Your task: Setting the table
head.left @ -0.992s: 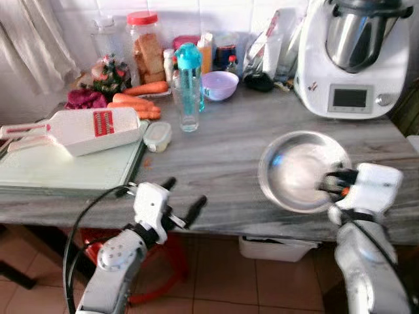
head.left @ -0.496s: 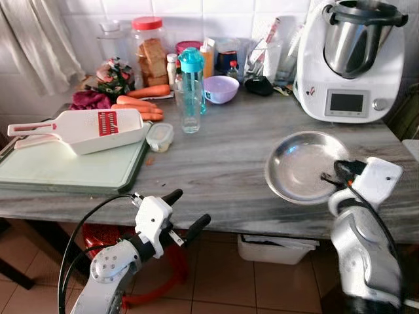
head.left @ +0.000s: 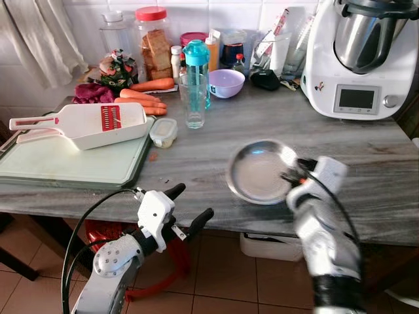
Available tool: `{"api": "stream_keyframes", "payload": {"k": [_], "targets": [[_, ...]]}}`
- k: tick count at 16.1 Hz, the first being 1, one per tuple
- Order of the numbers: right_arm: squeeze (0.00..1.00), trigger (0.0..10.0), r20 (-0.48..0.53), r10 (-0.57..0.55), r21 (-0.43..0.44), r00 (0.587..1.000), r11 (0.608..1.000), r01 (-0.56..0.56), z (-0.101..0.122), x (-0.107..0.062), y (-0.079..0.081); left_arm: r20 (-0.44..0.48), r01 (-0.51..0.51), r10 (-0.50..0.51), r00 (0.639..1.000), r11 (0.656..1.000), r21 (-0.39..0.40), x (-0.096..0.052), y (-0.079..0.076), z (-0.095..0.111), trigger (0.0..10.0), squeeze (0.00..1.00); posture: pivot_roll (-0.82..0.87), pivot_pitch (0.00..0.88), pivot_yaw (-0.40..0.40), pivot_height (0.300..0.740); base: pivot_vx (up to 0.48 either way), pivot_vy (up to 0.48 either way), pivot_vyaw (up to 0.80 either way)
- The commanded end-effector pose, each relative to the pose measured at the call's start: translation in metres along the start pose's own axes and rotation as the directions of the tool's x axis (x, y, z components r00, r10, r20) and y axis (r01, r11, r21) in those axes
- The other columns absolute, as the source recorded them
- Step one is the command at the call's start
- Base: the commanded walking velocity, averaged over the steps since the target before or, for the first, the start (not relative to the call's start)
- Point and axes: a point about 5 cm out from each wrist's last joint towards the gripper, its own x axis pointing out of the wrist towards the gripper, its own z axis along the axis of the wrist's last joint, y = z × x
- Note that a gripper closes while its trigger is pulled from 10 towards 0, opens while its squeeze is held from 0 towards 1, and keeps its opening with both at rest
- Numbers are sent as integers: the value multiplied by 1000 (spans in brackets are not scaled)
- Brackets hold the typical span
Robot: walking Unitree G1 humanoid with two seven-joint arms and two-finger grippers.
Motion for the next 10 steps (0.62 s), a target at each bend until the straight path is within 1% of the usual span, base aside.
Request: {"api": "stream_keyframes", "payload": {"k": [1, 3, 4, 6, 10], "targets": [[0, 10000, 13, 25, 3, 1000, 1000, -25, 3, 2, 7, 0, 17, -17, 1000, 1000, 14, 1, -1, 3, 10000, 0, -35, 18, 29, 740, 0, 0, 0], [0, 10000, -33, 37, -13, 999, 999, -38, -4, 6, 15, -13, 15, -15, 1000, 1000, 19, -1, -1, 2, 10000, 0, -16, 20, 27, 740, 0, 0, 0], [0, 10000, -63, 39, 21, 997, 999, -38, -8, 7, 12, -23, 25, -25, 999, 1000, 10, -3, -1, 1, 10000, 0, -16, 20, 27, 740, 0, 0, 0], [0, 10000, -77, 12, 44, 997, 999, -9, -13, 9, 6, -37, 62, -63, 997, 998, -7, -4, -3, -1, 10000, 0, -16, 20, 27, 740, 0, 0, 0], [0, 10000, -92, 13, 75, 996, 997, -6, -17, 8, 8, -36, 74, -74, 997, 997, 3, -2, 1, 3, 10000, 0, -11, 17, 27, 740, 0, 0, 0]]}}
